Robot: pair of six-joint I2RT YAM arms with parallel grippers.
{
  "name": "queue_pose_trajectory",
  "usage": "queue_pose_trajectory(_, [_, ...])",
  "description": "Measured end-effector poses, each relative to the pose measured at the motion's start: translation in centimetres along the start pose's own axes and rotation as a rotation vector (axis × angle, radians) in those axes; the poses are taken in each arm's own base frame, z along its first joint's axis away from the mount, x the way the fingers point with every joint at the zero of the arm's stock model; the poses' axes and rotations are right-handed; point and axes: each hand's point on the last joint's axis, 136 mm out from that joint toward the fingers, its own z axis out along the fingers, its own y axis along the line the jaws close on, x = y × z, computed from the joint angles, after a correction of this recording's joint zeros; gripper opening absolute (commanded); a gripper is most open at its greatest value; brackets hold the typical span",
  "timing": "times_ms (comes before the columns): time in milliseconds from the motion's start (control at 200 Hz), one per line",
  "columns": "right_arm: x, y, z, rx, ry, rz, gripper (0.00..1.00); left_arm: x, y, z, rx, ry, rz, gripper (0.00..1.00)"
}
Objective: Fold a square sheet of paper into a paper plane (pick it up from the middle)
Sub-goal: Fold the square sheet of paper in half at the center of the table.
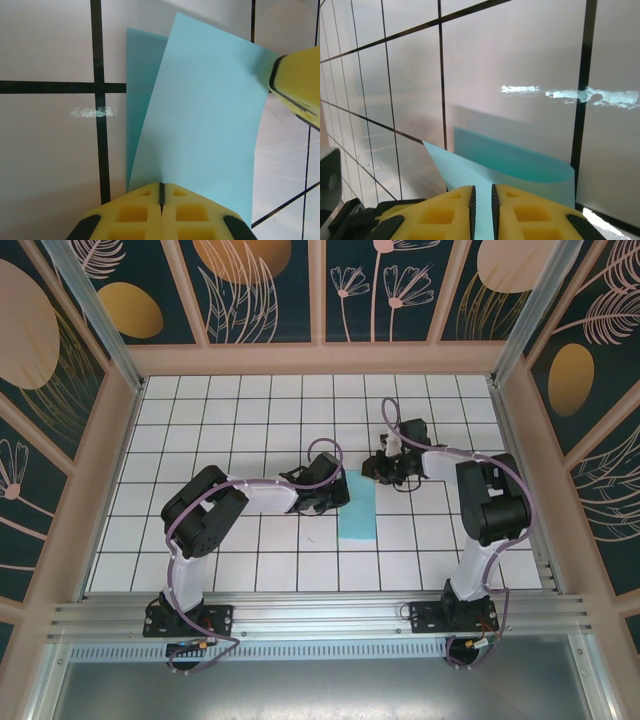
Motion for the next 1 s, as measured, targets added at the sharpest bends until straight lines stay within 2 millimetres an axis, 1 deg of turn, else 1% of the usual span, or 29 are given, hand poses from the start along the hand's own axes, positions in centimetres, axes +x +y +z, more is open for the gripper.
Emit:
queue_pose_trajectory(115, [0.6, -1.6, 1.1, 0.033, 0.028, 0.028, 0.19, 0.0, 0.0, 0.0, 0.000, 0.000, 0.000, 0.00])
queue_pose_trajectory(155, [0.7, -1.8, 1.2, 0.032, 0.032, 0.034, 0.19, 0.0, 0.0, 0.0, 0.000, -0.001, 0.000, 0.00])
queue_pose_trajectory(425, [0.3, -1.7, 0.9, 0.046, 0.037, 0.034, 0.19, 0.0, 0.0, 0.0, 0.001, -0.001, 0.001, 0.00])
queue_pose_trajectory(585, [-1.4, -0.9, 0.4, 0.048, 0.008, 0.004, 0.19, 0.0, 0.0, 0.0, 0.001, -0.001, 0.001, 0.00])
queue_pose_trajectory(650, [-1.9, -0.9, 0.1, 0.047, -0.005, -0.002, 0.19, 0.0, 0.0, 0.0, 0.001, -0.001, 0.001, 0.00])
queue_pose_trajectory(746, [-2.0, -1.4, 0.2, 0.055, -0.006, 0.007, 0.19, 0.0, 0.0, 0.0, 0.001, -0.001, 0.001, 0.00])
queue_pose_trajectory(861, [-1.5, -2.6, 1.1, 0.068, 0.020, 0.030, 0.19, 0.0, 0.0, 0.0, 0.001, -0.001, 0.001, 0.00])
queue_pose_trajectory(1001, [-1.6, -2.7, 1.1, 0.057, 0.018, 0.033, 0.19, 0.0, 0.0, 0.1, 0.001, -0.001, 0.001, 0.00])
